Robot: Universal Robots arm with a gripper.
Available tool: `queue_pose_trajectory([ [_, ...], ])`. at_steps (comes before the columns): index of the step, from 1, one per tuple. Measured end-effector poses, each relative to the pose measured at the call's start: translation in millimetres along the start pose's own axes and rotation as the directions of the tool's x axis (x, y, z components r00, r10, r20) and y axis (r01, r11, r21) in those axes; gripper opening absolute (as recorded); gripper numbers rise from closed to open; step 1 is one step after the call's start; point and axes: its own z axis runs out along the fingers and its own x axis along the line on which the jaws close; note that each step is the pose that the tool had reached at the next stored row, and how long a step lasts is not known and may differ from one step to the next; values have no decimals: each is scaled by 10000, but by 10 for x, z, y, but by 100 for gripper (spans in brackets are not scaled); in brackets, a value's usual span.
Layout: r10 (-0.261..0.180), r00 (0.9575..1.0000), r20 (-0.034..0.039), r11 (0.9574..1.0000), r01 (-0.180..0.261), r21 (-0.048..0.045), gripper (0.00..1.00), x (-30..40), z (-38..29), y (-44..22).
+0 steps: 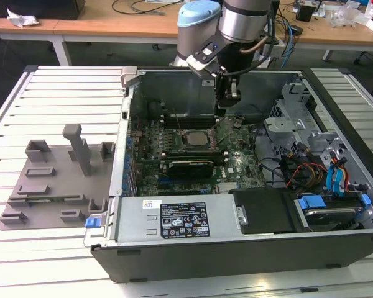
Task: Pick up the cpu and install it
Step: 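Close the cpu cover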
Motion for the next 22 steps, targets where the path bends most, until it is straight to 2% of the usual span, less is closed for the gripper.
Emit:
queue_pose_trajectory([
  [1, 0, 10000, 3, 10000, 0, 1, 11, -1, -2, 50],
  [3, 0, 10000, 5, 10000, 0, 1, 11, -1, -4, 98],
  [6, 0, 10000, 23, 10000, 0, 2, 11, -4, -10, 235],
  [7, 1, 10000, 26, 10000, -1, 6, 11, -2, -5, 273],
  [9, 2, 10000, 27, 10000, -2, 16, 11, 2, 15, 302],
  [11, -1, 10000, 26, 10000, 0, 51, 11, 19, 53, 379],
  [19, -3, 10000, 25, 10000, 3, 96, 11, 45, 209, 473],
  [20, -2, 10000, 24, 10000, 1, 99, 11, 50, 270, 478],
  [22, -4, 10000, 23, 10000, 3, 99, 11, 52, 316, 481],
])
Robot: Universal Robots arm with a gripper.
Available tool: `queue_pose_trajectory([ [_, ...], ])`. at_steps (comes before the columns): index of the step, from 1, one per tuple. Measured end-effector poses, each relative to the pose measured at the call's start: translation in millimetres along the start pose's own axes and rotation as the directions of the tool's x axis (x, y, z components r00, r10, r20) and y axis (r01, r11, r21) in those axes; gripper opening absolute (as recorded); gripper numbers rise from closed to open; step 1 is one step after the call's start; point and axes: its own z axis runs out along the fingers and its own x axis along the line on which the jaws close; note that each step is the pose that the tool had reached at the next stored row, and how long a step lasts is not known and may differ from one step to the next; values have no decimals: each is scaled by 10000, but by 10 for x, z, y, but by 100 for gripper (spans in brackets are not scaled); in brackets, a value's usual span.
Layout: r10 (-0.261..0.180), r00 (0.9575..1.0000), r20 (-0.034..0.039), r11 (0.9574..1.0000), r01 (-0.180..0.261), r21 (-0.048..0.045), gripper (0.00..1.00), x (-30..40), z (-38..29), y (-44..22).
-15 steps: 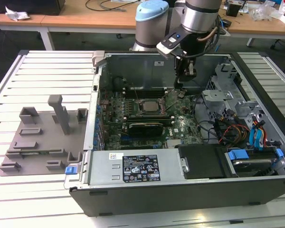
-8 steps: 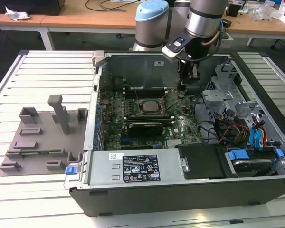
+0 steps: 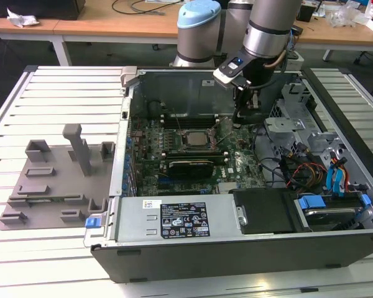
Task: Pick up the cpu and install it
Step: 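Close the cpu cover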
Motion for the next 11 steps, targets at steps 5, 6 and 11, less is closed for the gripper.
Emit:
queue_pose_trajectory([
  [5, 3, 10000, -5, 10000, -3, 1, 11, 3, 67, -1],
  [6, 0, 10000, -4, 10000, 0, 0, 11, 5, 70, -42],
  [11, 0, 10000, -3, 10000, 0, -1, 11, 9, 78, -183],
])
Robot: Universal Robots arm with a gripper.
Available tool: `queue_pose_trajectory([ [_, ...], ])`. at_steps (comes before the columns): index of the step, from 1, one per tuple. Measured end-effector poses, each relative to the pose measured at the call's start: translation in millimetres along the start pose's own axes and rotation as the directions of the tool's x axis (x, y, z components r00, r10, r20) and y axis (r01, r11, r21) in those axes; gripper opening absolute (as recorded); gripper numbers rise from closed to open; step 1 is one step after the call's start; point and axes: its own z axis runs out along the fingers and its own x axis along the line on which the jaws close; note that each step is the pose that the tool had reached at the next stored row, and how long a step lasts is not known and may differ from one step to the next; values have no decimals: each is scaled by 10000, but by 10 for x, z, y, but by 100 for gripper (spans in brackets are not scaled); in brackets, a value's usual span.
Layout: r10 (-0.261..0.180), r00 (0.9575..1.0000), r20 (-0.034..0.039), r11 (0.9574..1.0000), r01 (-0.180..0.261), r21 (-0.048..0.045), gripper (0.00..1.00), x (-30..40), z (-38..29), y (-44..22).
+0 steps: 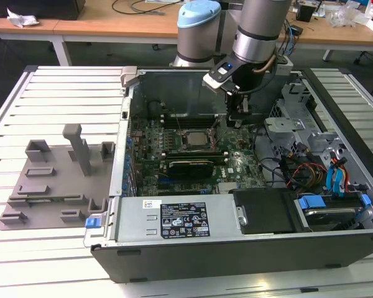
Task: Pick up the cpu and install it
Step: 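Close the cpu cover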
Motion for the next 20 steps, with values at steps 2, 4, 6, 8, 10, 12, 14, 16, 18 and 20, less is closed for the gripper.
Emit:
queue_pose_trajectory([
  [2, 0, 10000, 1, 10000, 0, 0, 11, 1, 2, -38],
  [4, 0, 10000, 0, 10000, 0, 0, 11, 2, 3, -55],
  [6, 0, 10000, 0, 10000, 0, 0, 11, 2, 5, -78],
  [8, 1, 10000, 0, 10000, -1, 0, 11, 3, 6, -102],
  [10, 0, 10000, 0, 10000, 0, 0, 11, 5, 10, -163],
  [12, 0, 10000, 0, 10000, 0, 0, 11, 7, 14, -227],
  [14, 1, 10000, 0, 10000, -1, 0, 11, 9, 17, -281],
  [16, 0, 10000, 0, 10000, 0, 0, 11, 10, 21, -336],
  [18, 0, 10000, 0, 10000, 0, 0, 11, 12, 24, -390],
  [20, 0, 10000, -1, 10000, 0, 0, 11, 14, 28, -435],
])
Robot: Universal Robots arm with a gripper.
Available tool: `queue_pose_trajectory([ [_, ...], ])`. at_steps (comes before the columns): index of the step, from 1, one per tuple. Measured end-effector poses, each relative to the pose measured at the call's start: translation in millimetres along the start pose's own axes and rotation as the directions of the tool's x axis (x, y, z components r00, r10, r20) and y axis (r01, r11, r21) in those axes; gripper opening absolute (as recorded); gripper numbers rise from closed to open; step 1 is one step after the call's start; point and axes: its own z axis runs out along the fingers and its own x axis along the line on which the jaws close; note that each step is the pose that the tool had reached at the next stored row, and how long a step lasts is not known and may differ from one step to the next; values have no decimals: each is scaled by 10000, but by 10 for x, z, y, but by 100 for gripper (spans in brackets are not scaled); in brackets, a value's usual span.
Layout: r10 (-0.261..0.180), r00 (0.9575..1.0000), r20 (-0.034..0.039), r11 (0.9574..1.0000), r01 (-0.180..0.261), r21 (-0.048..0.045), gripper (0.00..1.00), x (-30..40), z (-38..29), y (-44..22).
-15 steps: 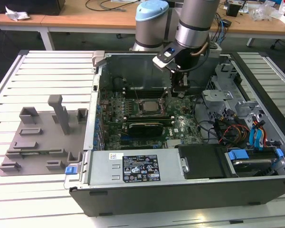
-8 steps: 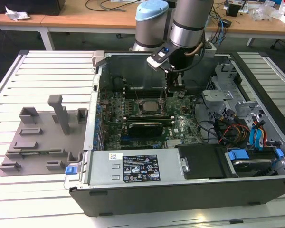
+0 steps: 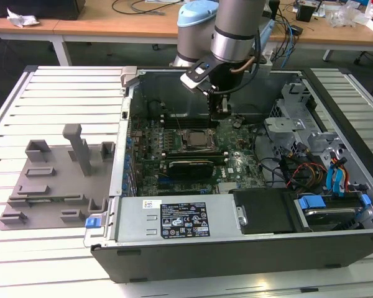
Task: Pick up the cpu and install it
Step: 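Close the cpu cover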
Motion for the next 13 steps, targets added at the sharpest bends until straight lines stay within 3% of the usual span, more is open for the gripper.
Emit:
queue_pose_trajectory([
  [13, 1, 10000, 2, 10000, -1, 1, 11, 9, 24, -282],
])
